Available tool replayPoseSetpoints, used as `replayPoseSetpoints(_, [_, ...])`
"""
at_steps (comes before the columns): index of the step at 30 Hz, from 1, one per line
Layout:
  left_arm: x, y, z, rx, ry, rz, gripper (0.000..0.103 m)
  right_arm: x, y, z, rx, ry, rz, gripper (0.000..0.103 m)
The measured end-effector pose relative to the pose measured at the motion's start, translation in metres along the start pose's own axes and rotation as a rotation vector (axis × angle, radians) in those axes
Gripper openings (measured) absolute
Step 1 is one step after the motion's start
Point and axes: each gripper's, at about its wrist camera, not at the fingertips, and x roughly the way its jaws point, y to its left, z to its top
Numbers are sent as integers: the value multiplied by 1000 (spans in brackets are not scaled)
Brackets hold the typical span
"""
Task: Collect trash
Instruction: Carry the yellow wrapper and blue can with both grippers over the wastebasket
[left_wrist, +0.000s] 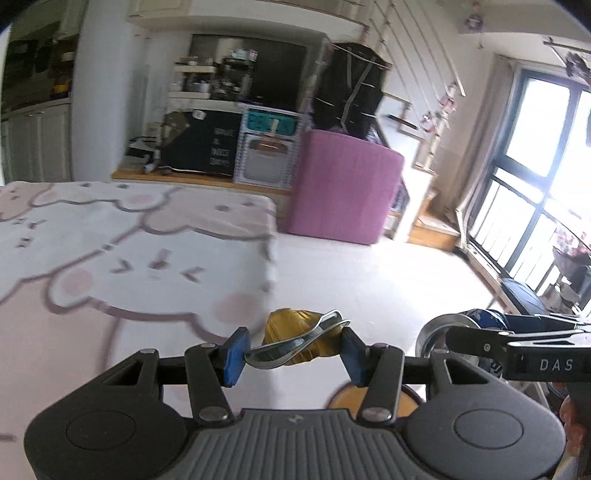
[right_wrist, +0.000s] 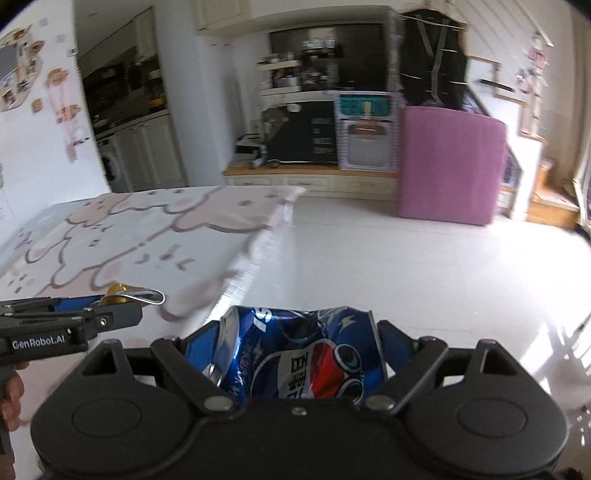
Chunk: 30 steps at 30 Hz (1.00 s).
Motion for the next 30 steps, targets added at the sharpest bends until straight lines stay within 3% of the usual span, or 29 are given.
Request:
replayPoseSetpoints(6, [31, -51, -21, 20, 53, -36, 53, -16, -59, -31, 59, 11, -65, 89])
replayPoseSetpoints(13, [94, -93, -60, 30, 195, -49, 53, -13, -121, -72, 140, 43, -107, 90])
replayPoseSetpoints(21, [194, -112, -106, 71, 374, -7, 53, 10, -168, -121, 205, 125, -115, 90])
replayPoseSetpoints(30, [306, -119, -104, 24, 448, -58, 53, 48, -190, -146, 246, 200, -89, 90])
